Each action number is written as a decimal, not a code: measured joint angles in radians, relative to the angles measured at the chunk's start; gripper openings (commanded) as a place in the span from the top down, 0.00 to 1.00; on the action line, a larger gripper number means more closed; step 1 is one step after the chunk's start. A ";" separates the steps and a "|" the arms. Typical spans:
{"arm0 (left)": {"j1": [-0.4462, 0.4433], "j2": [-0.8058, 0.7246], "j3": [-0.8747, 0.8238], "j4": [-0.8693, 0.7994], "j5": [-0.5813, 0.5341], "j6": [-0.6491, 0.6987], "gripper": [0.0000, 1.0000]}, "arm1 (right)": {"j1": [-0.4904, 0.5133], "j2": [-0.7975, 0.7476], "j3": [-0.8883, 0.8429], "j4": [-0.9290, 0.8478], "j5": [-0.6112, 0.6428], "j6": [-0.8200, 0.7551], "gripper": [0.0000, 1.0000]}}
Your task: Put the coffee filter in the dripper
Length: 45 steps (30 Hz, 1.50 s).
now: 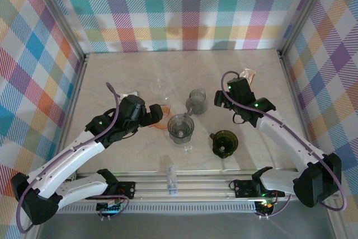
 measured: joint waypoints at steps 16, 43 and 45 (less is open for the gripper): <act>0.006 -0.137 -0.139 0.037 0.003 0.023 0.00 | -0.145 0.173 0.149 -0.061 -0.079 0.000 0.19; 0.012 -0.151 -0.223 0.089 0.028 0.038 0.00 | -0.331 0.550 0.488 -0.085 -0.003 0.019 0.01; 0.013 -0.148 -0.225 0.090 0.031 0.042 0.00 | -0.353 0.597 0.544 -0.079 -0.024 -0.001 0.01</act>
